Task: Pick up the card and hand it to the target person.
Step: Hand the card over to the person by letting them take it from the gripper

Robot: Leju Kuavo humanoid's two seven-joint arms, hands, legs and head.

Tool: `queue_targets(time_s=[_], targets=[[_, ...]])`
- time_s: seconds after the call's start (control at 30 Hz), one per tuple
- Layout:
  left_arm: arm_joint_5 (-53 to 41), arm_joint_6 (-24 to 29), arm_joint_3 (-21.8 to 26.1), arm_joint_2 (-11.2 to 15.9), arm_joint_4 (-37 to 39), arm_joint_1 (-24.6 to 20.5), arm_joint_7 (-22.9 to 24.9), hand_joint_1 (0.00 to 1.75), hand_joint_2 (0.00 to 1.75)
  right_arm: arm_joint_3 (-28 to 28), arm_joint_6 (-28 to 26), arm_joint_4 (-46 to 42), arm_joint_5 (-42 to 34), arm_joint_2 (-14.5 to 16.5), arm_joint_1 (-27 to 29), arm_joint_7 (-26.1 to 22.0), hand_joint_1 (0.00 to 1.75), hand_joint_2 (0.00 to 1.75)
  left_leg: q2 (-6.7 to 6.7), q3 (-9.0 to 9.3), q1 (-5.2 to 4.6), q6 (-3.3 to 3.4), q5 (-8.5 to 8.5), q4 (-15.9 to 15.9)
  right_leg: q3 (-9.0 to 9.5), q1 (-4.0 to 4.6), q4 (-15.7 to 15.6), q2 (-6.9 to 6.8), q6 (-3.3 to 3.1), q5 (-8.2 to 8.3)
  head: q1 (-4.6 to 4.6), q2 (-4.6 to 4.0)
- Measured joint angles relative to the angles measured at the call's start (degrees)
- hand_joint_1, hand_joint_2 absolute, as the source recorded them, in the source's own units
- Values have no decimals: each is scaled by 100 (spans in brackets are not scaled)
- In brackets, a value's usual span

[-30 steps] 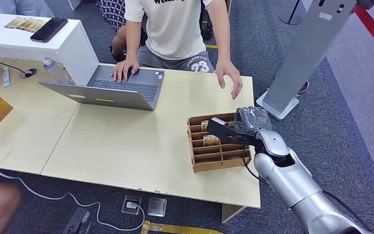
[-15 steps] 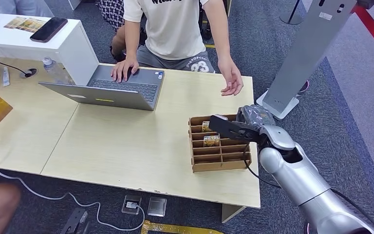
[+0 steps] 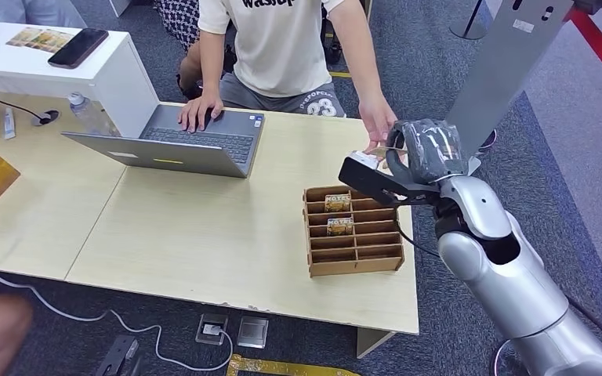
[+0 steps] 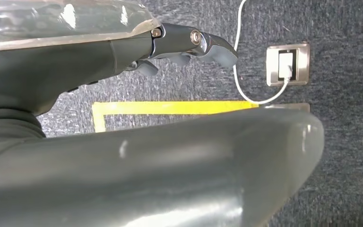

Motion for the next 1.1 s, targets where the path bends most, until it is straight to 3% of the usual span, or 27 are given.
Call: queue_targets(time_s=[0.4, 0.53, 0.67, 0.83, 1.1], targets=[[-32, -34, -2, -2, -1, -23, -56, 0, 0, -274, -1621, -191, 271, 46, 352, -1153, 175, 175, -1, -2, 0, 0, 0, 0, 0, 0, 0, 0, 0, 0, 3, 0], [-40, -36, -2, -2, -1, -41, -57, 0, 0, -324, -1840, -61, 240, 72, 428, -1317, 175, 175, -1, -1, 0, 0, 0, 0, 0, 0, 0, 0, 0, 0, 1, 0], [-67, -36, -2, -2, 0, -43, -98, 0, 0, -339, -1932, 67, 209, 81, 501, -1398, 0, 175, -1, -2, 0, 0, 0, 0, 0, 0, 0, 0, 0, 0, 2, 0], [-101, -15, -4, -2, -1, -45, -154, 0, 0, -396, -1966, 175, -290, 111, 581, -1603, 0, 175, -1, -3, 0, 0, 0, 0, 0, 0, 0, 0, 0, 0, 5, 0], [-22, 4, -1, -2, -1, -29, -141, 0, 0, -510, -1449, 196, -3008, 162, 834, -2093, 0, 175, -1, -3, 0, 0, 0, 0, 0, 0, 0, -1, 0, 0, 3, 0]])
